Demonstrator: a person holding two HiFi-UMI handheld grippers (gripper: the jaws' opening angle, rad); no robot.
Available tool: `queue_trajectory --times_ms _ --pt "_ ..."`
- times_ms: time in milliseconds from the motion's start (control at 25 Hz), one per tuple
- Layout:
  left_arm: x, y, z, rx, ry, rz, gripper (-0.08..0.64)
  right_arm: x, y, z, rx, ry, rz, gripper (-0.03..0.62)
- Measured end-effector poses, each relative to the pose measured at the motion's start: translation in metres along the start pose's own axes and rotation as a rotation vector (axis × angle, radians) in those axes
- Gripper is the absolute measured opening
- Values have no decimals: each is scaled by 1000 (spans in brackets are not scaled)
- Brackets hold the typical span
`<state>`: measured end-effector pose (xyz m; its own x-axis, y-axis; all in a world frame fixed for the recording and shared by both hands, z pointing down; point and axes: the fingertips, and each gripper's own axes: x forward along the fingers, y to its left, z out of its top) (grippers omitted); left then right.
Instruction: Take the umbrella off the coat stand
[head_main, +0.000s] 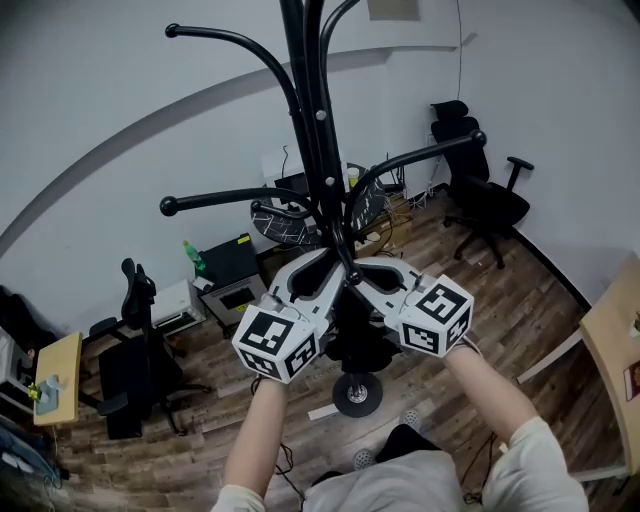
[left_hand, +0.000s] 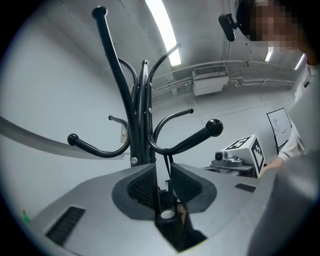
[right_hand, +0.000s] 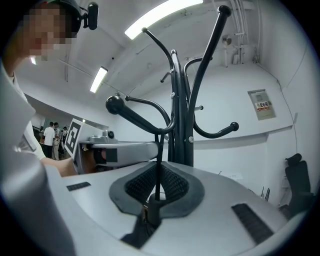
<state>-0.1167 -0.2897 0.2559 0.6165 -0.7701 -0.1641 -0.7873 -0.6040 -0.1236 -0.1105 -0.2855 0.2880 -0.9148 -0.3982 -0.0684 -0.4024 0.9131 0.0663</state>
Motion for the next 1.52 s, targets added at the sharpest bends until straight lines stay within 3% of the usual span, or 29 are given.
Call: queue_trajectory --times_ms 680,800,960,1520 --pt "3 -3 3 -23 -24 -5 98 -14 3 7 29 -21 -3 25" --pt "7 -2 2 -27 -15 4 87 -15 3 8 28 -22 -5 23" --pt "6 -3 -1 -32 -2 -1 21 -17 5 8 10 -15 -11 23" --pt "-4 -2 14 13 14 21 20 -27 -6 30 27 -63 -60 20"
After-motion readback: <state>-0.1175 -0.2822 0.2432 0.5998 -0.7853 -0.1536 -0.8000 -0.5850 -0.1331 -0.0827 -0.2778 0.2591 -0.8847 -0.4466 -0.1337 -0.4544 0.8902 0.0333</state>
